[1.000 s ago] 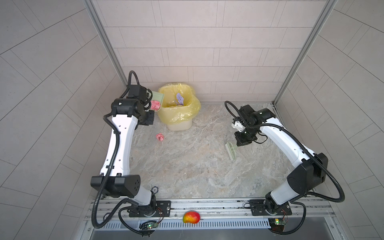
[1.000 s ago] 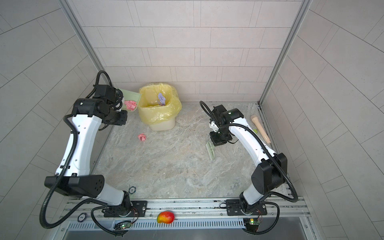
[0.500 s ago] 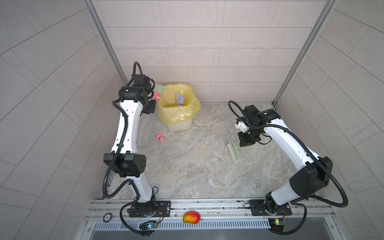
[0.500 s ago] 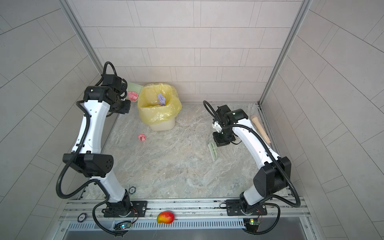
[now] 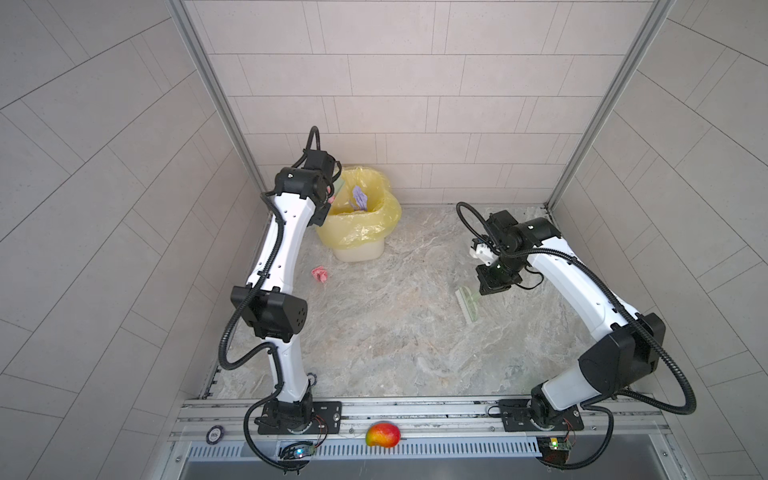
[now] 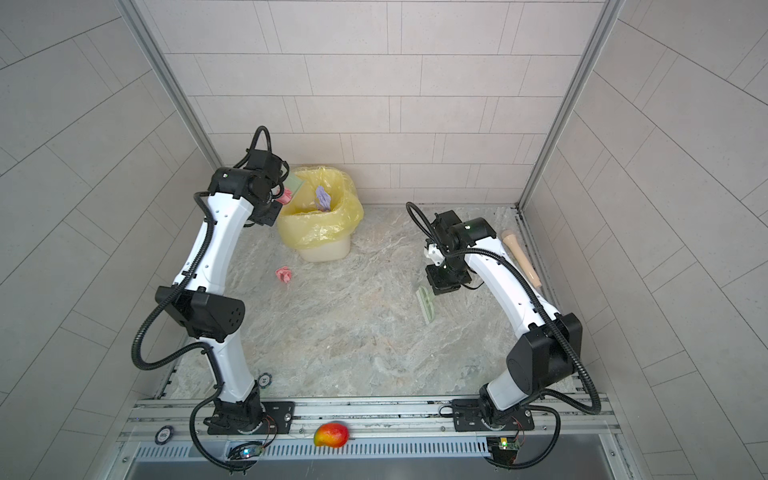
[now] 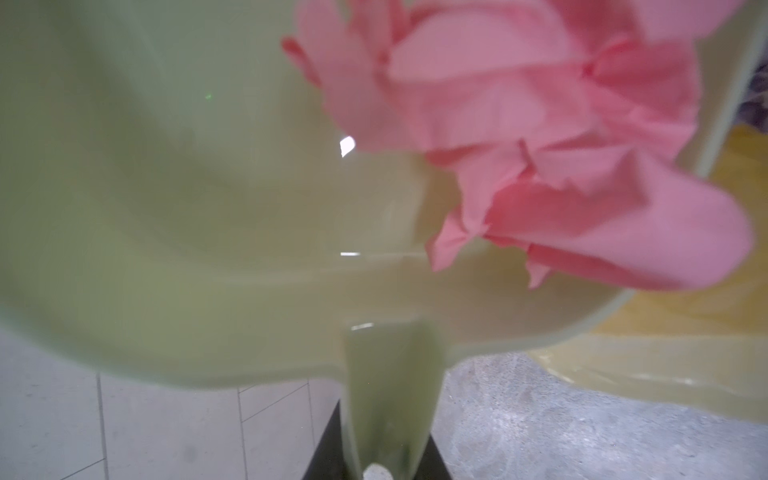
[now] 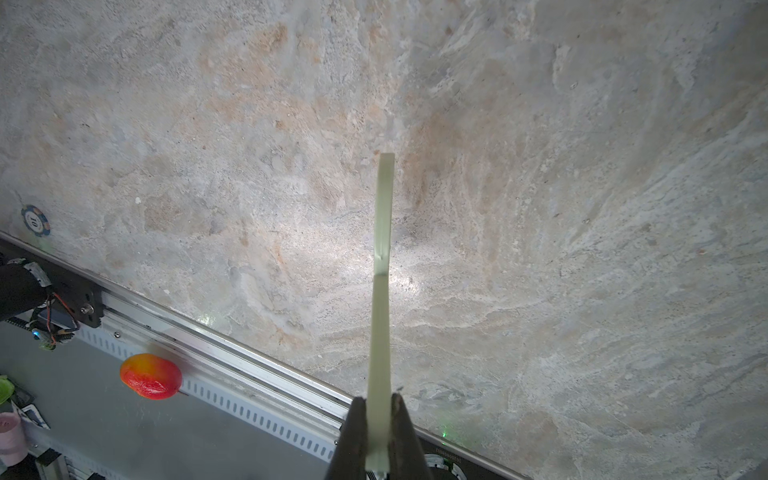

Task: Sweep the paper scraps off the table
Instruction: 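Tip the green dustpan over the yellow bin with the left gripper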

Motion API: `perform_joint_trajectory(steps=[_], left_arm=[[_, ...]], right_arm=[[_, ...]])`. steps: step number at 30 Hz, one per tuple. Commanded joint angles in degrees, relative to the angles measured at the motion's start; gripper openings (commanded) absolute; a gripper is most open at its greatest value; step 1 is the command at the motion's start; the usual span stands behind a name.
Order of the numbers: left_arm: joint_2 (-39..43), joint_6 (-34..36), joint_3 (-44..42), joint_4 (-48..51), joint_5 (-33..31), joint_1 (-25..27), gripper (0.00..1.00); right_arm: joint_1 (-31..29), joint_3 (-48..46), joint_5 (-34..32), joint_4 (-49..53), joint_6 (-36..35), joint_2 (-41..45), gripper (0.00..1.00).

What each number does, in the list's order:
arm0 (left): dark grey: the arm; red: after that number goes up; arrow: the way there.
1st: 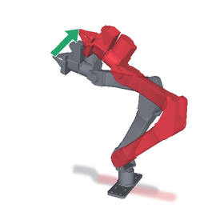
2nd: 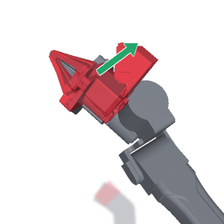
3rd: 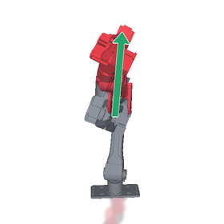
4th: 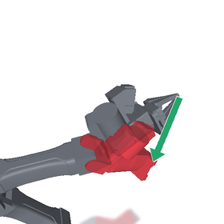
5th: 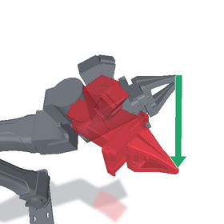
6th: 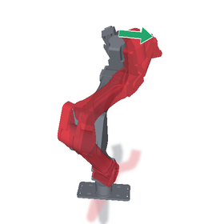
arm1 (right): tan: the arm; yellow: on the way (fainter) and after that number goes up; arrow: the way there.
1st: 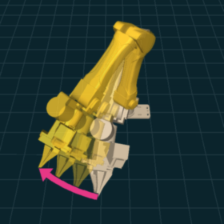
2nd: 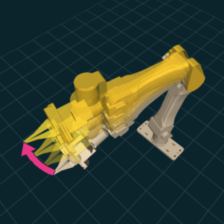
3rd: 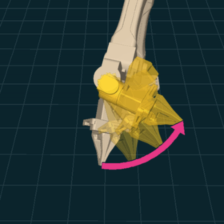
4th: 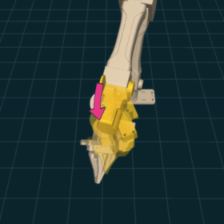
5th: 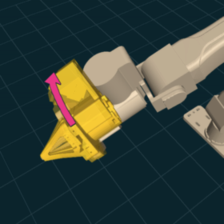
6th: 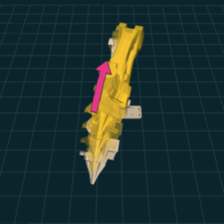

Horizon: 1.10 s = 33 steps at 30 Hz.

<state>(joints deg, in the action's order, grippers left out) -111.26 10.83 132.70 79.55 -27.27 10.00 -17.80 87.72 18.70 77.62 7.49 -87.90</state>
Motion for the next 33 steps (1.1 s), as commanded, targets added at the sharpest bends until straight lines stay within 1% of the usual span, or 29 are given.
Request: perform_joint_trajectory(steps=[1, 3, 9, 16, 23, 27, 30, 33], left_arm=[[-0.83, 2.9, 1.23, 0.48, -9.11, 1.69, 0.0], [-1.14, 3.89, 0.69, -0.07, -12.06, 2.65, 0.0], [-1.07, 7.99, -0.12, -2.82, -18.06, 4.53, 0.0], [0.32, 16.45, -3.9, -9.55, -27.43, 7.84, 0.0], [0.78, 23.97, -7.28, -16.4, -34.73, 9.64, 0.0], [1.46, 30.51, -10.91, -22.68, -39.1, 10.48, 0.0], [2.1, 34.61, -13.01, -27.05, -41.4, 10.65, 0.0], [2.59, 36.57, -13.79, -29.36, -41.95, 10.87, 0.0]], right_arm=[[0.31, 0.08, 0.23, 1.56, -0.81, 0.37, 0.0], [0.31, 0.01, 0.36, 1.48, -0.76, 0.27, 0.0], [0.27, -0.1, 0.35, 1.5, -1.14, 0.14, 0.0], [0.44, -0.18, 0.25, 1.39, -1.49, -0.08, 0.0], [0.84, -0.71, 0.11, 1.38, -2.08, 0.09, 0.0], [1.1, -1.28, 0.17, 1.23, -2.21, 0.42, 0.0], [1.31, -1.63, 0.33, 1.12, -2.3, 0.71, 0.0], [1.54, -1.94, 0.44, 0.94, -2.47, 0.85, 0.0]])
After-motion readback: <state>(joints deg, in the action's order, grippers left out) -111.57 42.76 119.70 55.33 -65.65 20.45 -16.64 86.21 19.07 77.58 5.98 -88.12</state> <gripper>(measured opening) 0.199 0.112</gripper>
